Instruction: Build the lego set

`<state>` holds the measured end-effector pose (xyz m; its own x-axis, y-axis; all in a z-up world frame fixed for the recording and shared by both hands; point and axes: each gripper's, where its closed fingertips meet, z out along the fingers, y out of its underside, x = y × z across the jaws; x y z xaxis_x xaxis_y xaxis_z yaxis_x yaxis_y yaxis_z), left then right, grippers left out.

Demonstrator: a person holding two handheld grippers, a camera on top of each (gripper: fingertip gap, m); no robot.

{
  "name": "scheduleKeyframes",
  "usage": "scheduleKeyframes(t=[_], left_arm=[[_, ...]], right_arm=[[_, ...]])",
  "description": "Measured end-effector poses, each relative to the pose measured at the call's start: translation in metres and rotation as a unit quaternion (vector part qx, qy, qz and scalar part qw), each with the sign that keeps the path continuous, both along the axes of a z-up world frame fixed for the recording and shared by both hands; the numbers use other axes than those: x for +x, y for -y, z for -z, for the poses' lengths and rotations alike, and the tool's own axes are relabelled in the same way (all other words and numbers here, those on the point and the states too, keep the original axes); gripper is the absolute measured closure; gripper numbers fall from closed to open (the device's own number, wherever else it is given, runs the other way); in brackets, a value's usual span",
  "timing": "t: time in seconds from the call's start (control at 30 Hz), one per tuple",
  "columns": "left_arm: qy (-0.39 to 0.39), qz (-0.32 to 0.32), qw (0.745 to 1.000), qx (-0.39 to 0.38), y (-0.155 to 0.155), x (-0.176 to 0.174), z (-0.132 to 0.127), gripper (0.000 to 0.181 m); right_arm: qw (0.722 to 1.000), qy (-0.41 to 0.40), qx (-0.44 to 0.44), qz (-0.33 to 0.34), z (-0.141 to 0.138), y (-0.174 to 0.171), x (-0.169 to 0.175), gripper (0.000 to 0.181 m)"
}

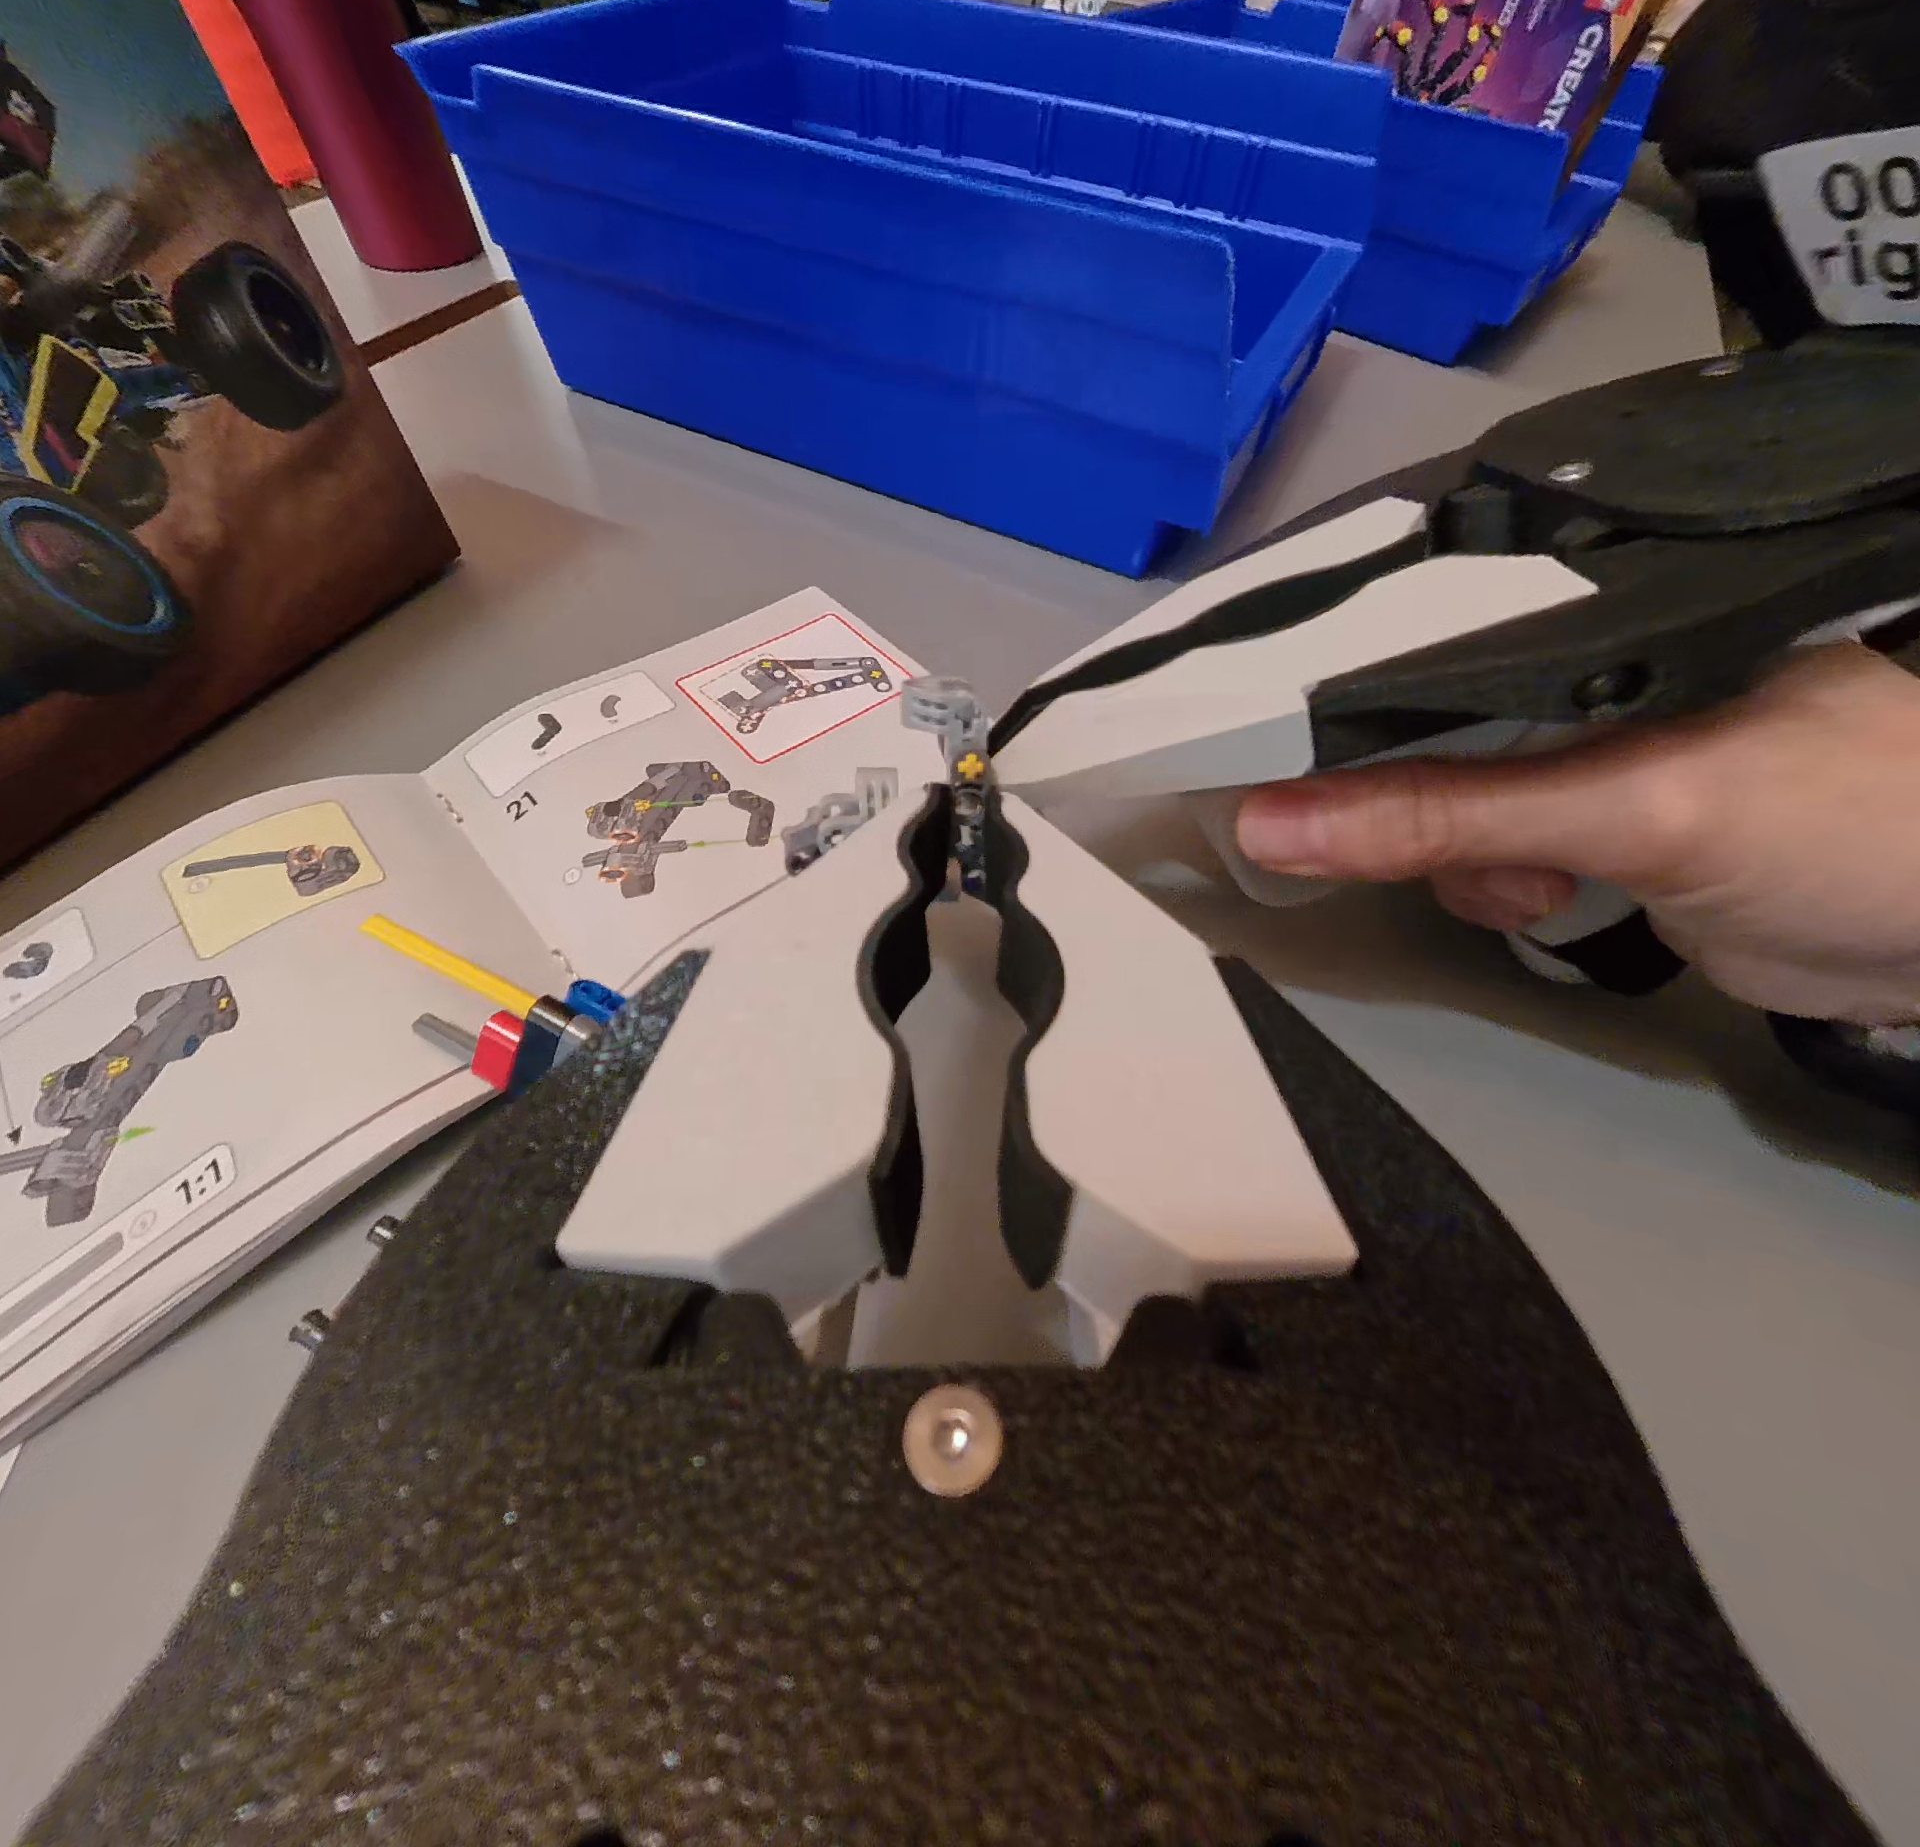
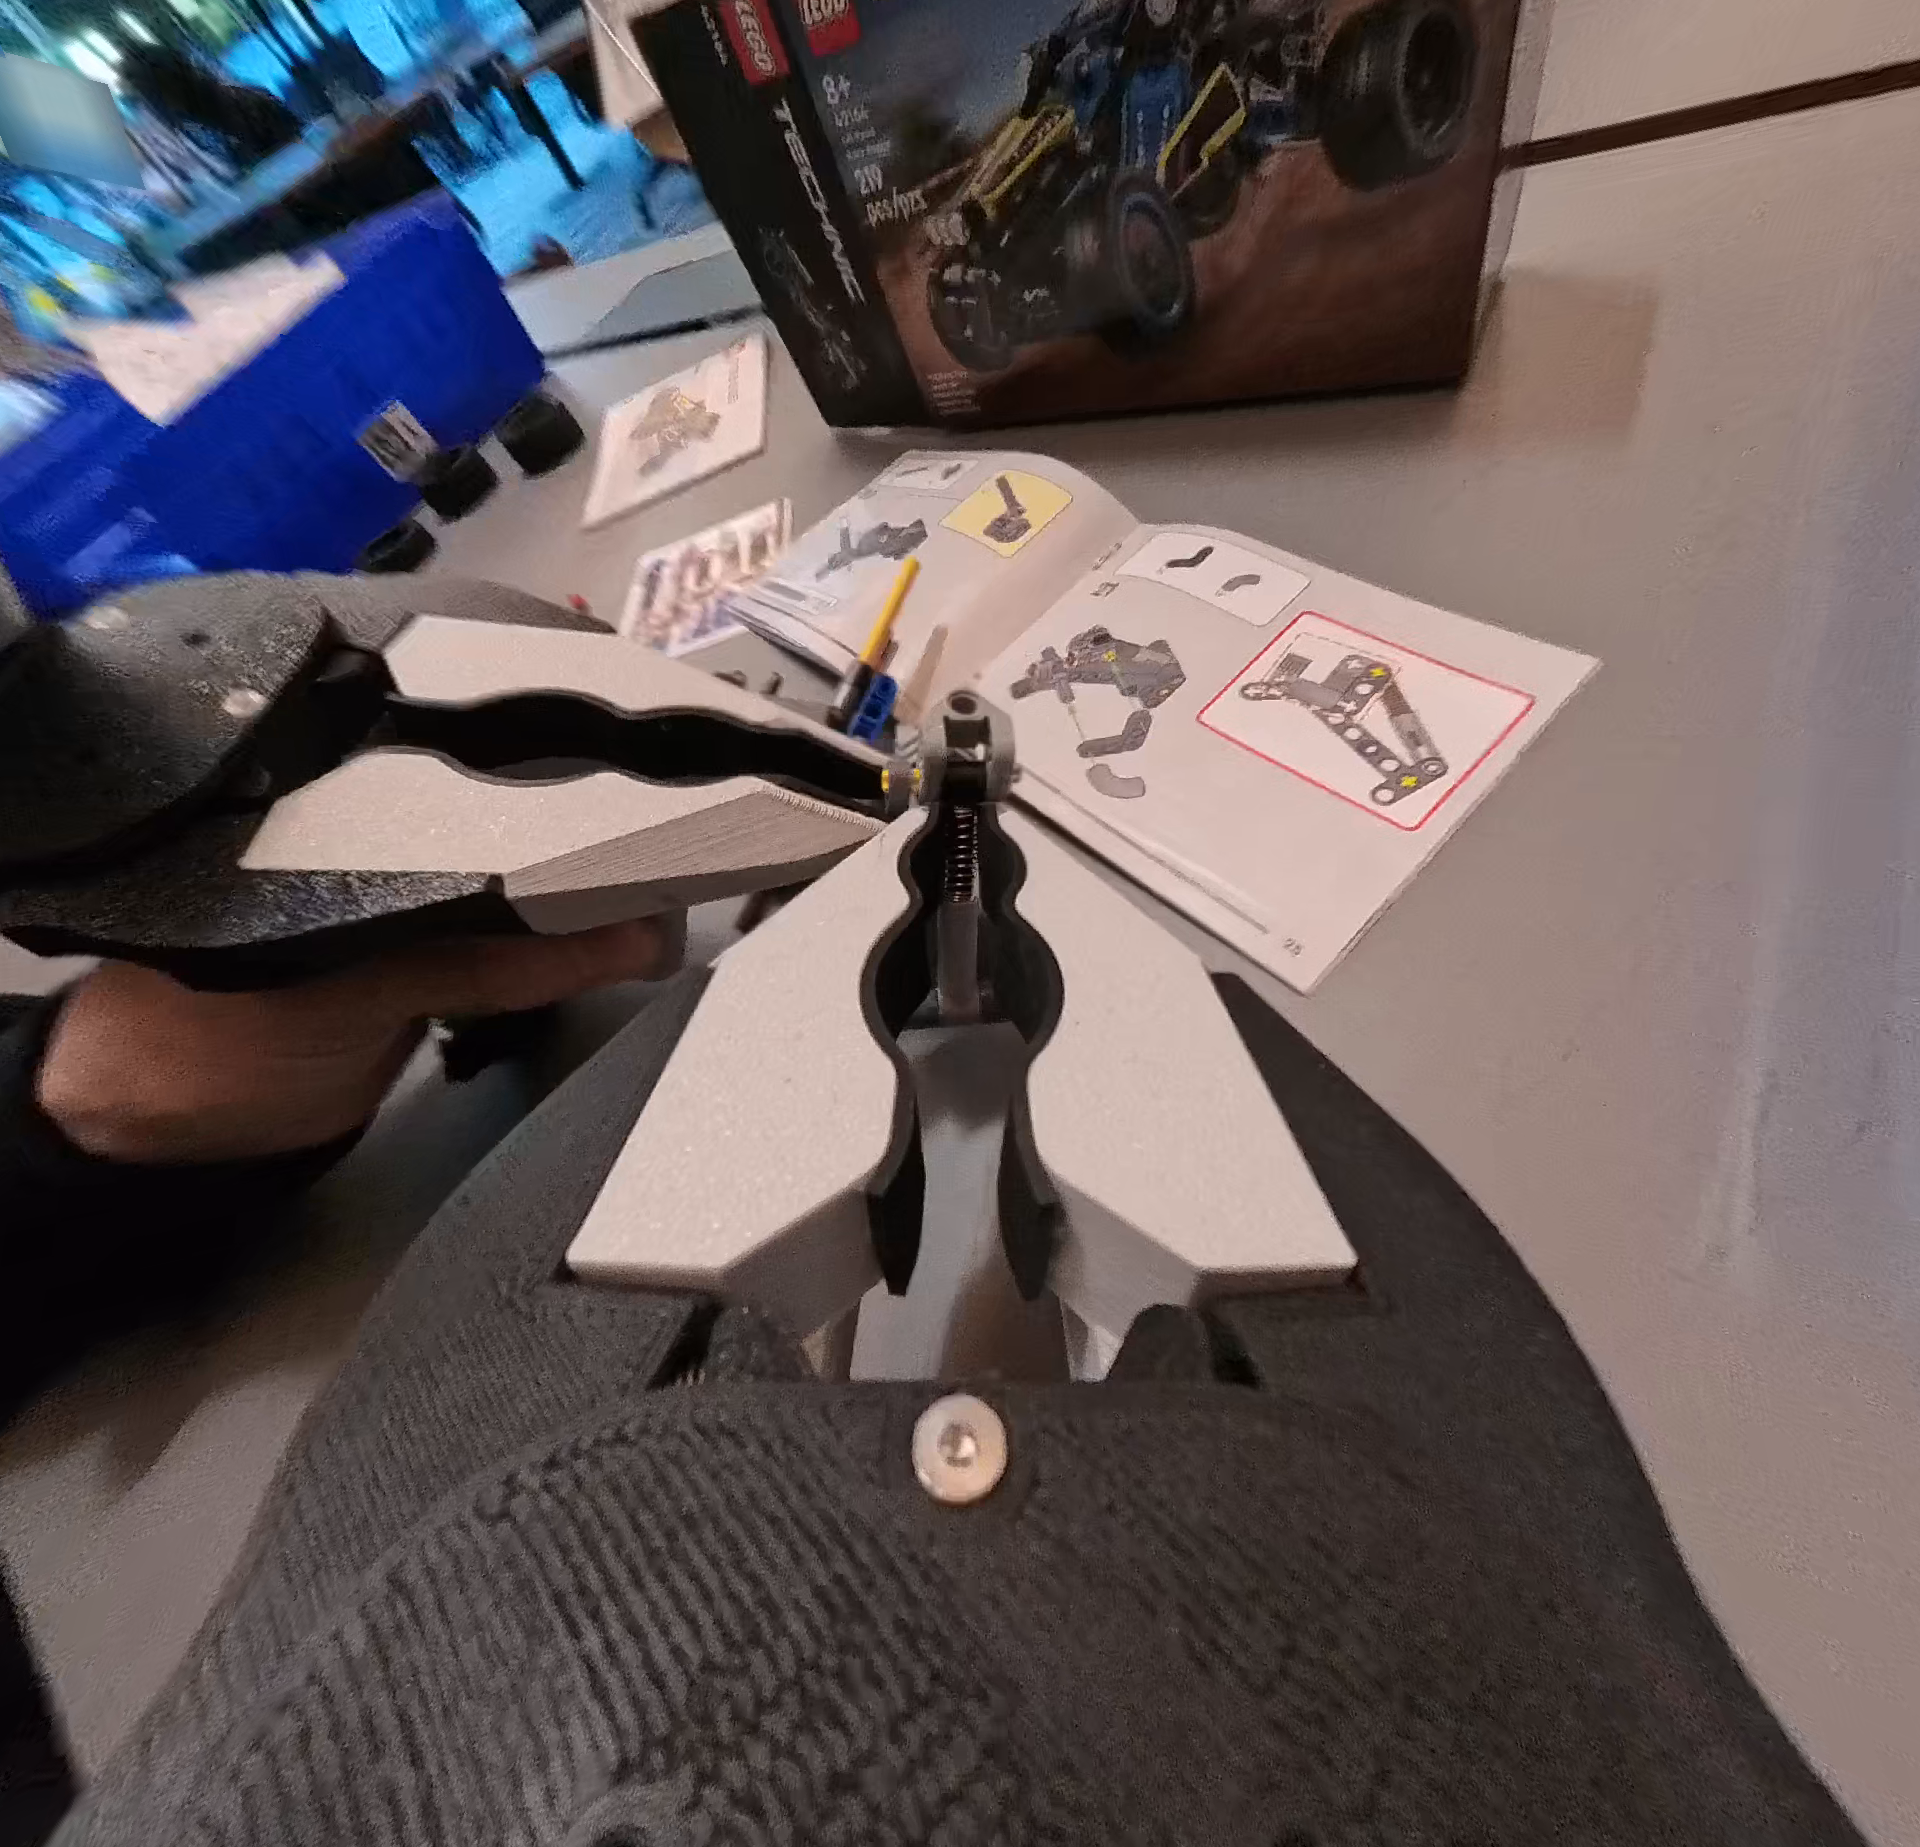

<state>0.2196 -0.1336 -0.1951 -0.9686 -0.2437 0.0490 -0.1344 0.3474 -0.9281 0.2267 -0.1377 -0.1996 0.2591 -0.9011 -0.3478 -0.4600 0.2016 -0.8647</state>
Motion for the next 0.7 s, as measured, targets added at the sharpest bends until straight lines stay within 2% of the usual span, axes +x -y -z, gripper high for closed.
scheduleKeyframes(t=[0.07,0.2,0.3,0.43,0.6,0.7], left_arm=[[0.028,0.003,1.000,0.006,0.000,-0.002,0.000,0.177],[0.087,0.007,0.995,0.049,0.000,-0.002,0.009,0.176],[0.104,0.019,0.992,0.076,0.002,-0.003,0.016,0.172],[0.088,0.060,0.990,0.093,0.007,-0.008,0.024,0.171],[0.078,0.137,0.986,0.049,0.012,-0.017,0.013,0.174],[0.036,0.171,0.984,0.042,0.014,-0.021,0.012,0.171]], right_arm=[[0.999,-0.002,0.042,-0.008,-0.002,-0.002,-0.002,0.177],[0.998,-0.029,0.060,-0.021,0.005,-0.002,-0.007,0.178],[0.990,-0.045,0.128,-0.041,0.006,-0.005,-0.010,0.177],[0.989,-0.068,0.124,-0.050,0.013,0.000,-0.015,0.177],[0.974,-0.063,0.199,-0.086,0.005,0.006,-0.023,0.177],[0.968,-0.055,0.215,-0.116,0.000,0.002,-0.029,0.177]])
